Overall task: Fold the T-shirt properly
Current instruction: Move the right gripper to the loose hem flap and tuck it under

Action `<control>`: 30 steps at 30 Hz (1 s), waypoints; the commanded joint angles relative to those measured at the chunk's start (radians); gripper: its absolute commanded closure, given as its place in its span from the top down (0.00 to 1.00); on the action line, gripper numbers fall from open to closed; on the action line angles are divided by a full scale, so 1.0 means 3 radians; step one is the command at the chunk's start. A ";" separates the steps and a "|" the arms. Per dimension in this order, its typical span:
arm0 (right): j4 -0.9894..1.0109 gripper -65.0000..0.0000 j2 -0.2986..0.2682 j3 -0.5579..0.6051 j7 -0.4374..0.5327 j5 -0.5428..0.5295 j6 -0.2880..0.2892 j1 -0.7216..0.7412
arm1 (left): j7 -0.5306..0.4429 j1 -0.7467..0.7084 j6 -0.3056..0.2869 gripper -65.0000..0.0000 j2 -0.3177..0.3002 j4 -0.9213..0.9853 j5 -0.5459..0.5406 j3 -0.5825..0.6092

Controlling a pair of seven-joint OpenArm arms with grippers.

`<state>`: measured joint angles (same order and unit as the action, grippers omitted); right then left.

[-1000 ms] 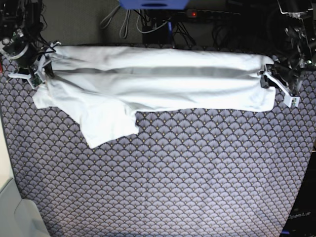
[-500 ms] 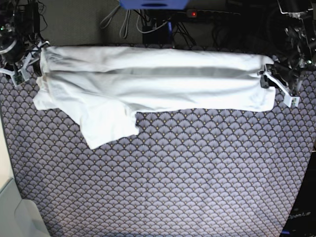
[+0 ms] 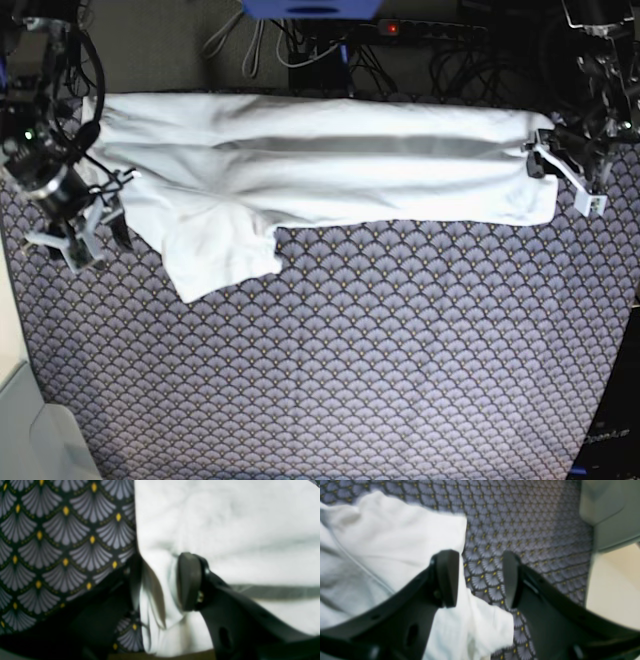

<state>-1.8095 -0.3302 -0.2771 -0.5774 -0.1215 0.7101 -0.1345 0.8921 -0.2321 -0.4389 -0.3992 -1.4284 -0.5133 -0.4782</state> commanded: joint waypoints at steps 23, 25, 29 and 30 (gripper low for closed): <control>0.2592 0.48 0.0096 0.0804 0.0429 -0.0043 -0.0040 0.1596 | 0.0082 0.0014 0.0003 0.38 0.0050 -0.0023 0.0061 0.0006; 0.2592 0.48 0.0096 0.0819 0.0429 -0.0043 -0.0040 0.1596 | 0.0082 0.0014 0.0003 0.38 0.0050 -0.0023 0.0061 0.0011; 0.2592 0.47 0.0121 0.0819 0.0429 -0.0043 -0.0040 0.1596 | 0.0082 0.0014 0.0003 0.38 0.0050 -0.0023 0.0061 0.0001; 0.2592 0.47 0.0121 0.0819 0.0418 -0.0043 -0.0040 0.1596 | 0.0082 0.0014 0.0003 0.38 0.0050 -0.0023 0.0061 0.0001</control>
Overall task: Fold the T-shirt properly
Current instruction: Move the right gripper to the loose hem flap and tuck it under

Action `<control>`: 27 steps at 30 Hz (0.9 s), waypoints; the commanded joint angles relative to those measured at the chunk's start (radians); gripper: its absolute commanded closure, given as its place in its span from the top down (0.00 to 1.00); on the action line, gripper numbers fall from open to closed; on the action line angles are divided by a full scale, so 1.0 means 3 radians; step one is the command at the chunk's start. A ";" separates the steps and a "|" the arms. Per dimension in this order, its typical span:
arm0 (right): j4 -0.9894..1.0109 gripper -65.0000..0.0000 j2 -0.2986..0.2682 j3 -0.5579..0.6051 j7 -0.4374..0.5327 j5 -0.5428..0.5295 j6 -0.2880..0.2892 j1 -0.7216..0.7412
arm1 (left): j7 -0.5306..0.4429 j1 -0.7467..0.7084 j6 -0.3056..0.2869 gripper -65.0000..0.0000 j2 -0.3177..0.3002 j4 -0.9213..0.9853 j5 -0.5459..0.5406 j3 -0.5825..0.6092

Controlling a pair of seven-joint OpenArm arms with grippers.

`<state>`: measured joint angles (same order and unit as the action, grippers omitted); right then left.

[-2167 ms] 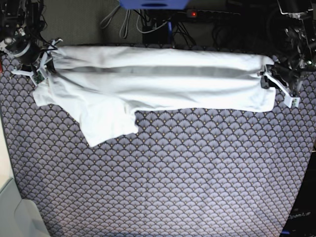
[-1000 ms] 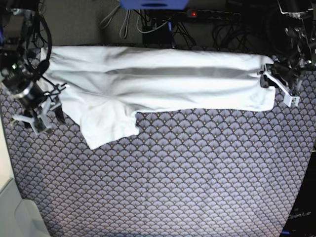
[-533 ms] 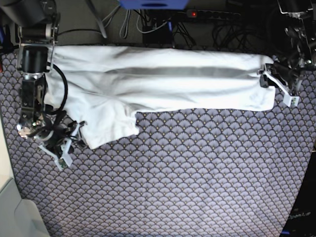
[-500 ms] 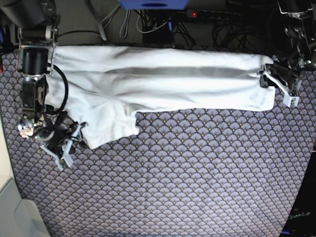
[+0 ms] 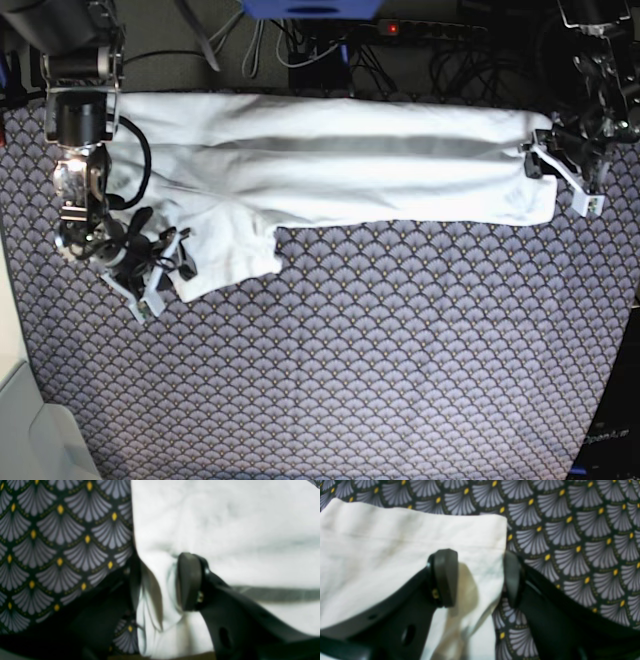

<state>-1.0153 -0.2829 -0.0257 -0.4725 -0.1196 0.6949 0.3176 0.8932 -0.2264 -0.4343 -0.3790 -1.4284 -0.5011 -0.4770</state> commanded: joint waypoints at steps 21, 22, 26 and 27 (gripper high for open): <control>-0.0858 0.00 -0.0118 -0.0116 0.0053 -0.0054 0.0011 -0.0386 | 0.0073 -0.0030 -0.0028 0.38 -0.0013 -0.0023 0.0021 -0.0013; -0.1047 0.00 -0.0113 -0.0157 0.0053 -0.0054 0.0011 -0.0504 | 0.0073 -0.0030 -0.0033 0.38 -0.0013 -0.0023 0.0021 -0.0013; -0.1712 0.00 -0.0113 -0.0275 0.0043 -0.0054 0.0011 -0.0887 | 0.0073 -0.0030 -0.0033 0.38 -0.0013 -0.0023 0.0021 -0.0013; -0.1876 0.00 -0.0118 -0.0336 0.0017 -0.0054 0.0011 -0.1000 | 0.0073 -0.0030 -0.0033 0.38 -0.0013 -0.0023 0.0021 -0.0013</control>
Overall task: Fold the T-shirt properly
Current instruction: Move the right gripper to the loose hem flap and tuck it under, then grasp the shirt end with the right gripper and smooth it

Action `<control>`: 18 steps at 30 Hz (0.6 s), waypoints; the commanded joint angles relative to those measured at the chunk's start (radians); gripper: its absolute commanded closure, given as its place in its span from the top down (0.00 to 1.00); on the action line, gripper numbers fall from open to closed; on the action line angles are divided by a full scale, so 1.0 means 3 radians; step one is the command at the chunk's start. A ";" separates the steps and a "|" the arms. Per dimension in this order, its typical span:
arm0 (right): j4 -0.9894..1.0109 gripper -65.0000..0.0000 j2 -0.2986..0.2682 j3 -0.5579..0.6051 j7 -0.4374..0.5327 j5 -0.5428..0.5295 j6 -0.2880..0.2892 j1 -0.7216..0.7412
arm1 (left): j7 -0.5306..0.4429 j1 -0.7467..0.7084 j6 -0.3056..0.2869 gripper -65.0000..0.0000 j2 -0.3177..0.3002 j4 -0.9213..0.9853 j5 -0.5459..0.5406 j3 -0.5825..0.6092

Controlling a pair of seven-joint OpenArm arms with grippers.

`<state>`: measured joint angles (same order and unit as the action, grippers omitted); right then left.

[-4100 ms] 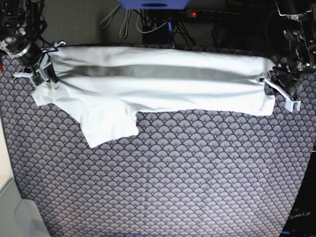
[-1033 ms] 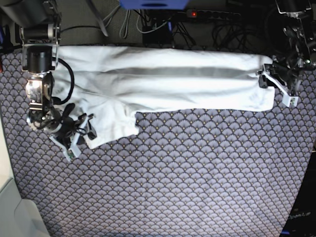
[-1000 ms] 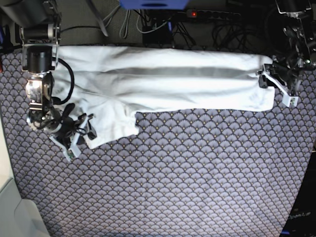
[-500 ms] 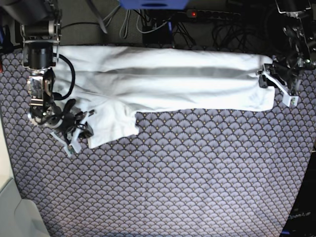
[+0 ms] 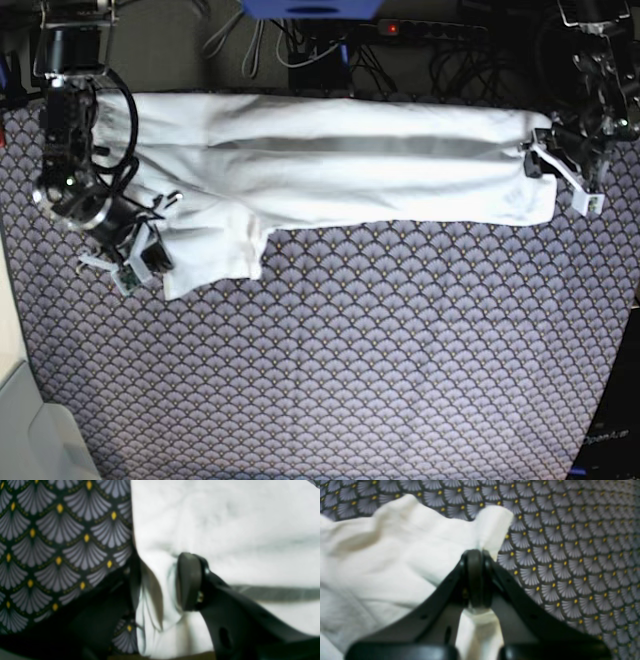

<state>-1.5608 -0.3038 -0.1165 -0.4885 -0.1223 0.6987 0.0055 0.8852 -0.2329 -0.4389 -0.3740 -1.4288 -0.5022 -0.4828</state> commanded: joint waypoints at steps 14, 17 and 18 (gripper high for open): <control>-0.1387 0.00 0.0100 -0.0831 -0.0297 -0.0055 -0.0002 -0.1100 | 0.0075 -0.0009 -0.0023 0.38 -0.0034 -0.0017 0.0025 0.0031; -0.1392 0.00 0.0105 -0.0893 -0.0297 -0.0055 -0.0002 -0.1254 | 0.0075 -0.0004 -0.0023 0.39 -0.0040 -0.0017 0.0025 0.0031; -0.1392 0.00 0.0105 -0.0898 -0.0292 -0.0055 -0.0002 -0.1310 | 0.0069 -0.0004 -0.0023 0.39 -0.0045 -0.0017 0.0025 0.0031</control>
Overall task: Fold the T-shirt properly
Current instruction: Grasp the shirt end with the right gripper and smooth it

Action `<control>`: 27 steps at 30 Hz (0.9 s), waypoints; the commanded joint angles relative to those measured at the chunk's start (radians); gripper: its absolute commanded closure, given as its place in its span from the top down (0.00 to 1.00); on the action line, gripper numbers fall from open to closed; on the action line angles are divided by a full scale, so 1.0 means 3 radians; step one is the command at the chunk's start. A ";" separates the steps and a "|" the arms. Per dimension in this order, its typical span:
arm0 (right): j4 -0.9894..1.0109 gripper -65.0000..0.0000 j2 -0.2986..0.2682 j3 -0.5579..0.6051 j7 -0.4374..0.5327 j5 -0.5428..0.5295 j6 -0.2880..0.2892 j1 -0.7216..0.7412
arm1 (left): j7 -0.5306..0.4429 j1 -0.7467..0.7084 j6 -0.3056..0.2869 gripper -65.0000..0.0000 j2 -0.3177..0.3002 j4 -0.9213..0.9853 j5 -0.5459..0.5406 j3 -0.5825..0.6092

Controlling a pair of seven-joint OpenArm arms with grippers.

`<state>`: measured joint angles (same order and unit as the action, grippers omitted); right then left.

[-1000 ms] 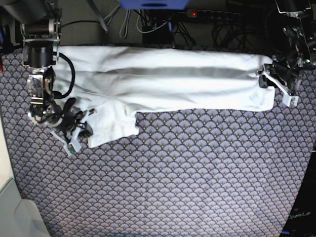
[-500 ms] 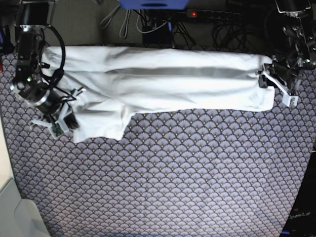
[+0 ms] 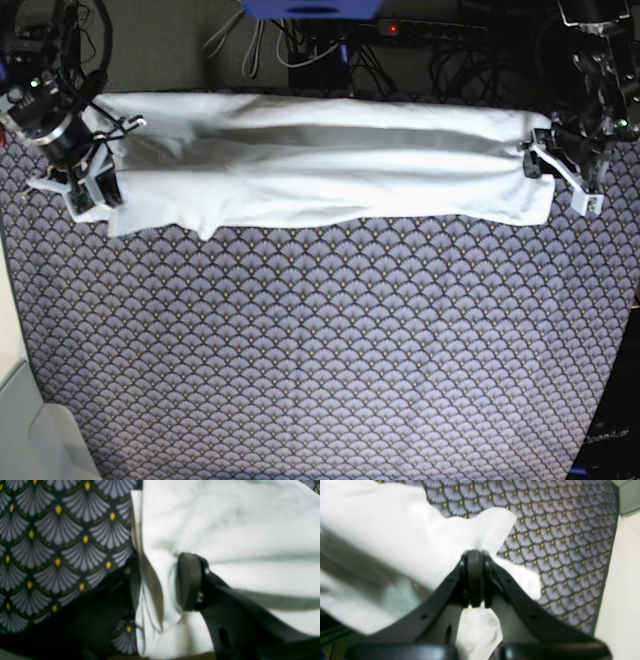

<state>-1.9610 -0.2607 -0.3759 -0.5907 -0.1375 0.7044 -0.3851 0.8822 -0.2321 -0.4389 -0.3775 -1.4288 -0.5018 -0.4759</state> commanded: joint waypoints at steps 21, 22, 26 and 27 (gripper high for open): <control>0.0611 0.18 0.0125 -0.0013 0.0023 0.0006 -0.0021 -0.0028 | 0.0074 -0.0134 -0.0028 0.52 -0.0100 -0.0053 -0.0007 -0.0012; 0.0622 0.22 0.0105 -0.0018 0.0023 0.0006 -0.0021 -0.0028 | 0.0074 -0.0149 -0.0028 0.53 -0.0115 -0.0058 -0.0007 -0.0012; 0.0617 0.35 0.0099 -0.0028 0.0018 -0.0004 -0.0021 -0.0038 | 0.0074 -0.0149 -0.0028 0.55 -0.0115 -0.0058 -0.0007 -0.0017; 0.0617 0.39 0.0099 -0.0028 0.0018 -0.0004 -0.0021 -0.0049 | 0.0074 -0.0149 -0.0028 0.55 -0.0115 -0.0058 -0.0007 -0.0017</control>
<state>-1.7603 -0.2184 -0.3775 -0.5987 -0.1310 0.7021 -0.3965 0.8745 -0.2707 -0.4500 -0.3988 -1.4418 -0.5209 -0.4770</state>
